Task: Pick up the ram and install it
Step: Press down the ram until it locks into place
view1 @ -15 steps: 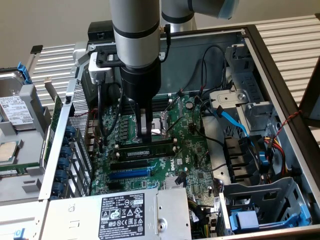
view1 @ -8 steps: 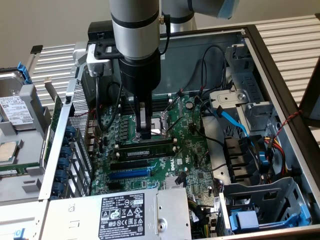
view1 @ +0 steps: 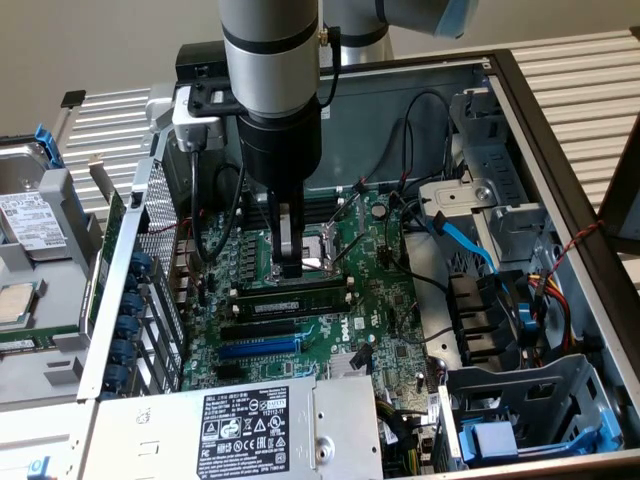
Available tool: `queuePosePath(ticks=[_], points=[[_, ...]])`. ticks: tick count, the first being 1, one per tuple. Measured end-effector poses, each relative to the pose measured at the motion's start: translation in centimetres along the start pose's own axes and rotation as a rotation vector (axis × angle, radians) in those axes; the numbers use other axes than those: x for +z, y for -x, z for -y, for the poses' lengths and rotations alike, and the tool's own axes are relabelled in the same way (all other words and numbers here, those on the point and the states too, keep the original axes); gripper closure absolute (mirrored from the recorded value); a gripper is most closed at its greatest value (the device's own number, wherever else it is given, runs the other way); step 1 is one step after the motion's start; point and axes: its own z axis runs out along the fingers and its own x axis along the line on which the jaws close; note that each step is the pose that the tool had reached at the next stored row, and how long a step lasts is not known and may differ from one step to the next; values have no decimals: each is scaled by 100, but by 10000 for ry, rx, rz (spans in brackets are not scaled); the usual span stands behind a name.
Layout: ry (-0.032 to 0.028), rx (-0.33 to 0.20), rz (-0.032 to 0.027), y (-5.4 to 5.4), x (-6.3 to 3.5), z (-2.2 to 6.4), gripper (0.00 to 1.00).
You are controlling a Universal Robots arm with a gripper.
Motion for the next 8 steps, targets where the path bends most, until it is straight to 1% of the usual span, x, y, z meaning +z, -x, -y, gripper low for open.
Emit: queuePosePath(ticks=[8], points=[[0,5,1,0,0,0,89]])
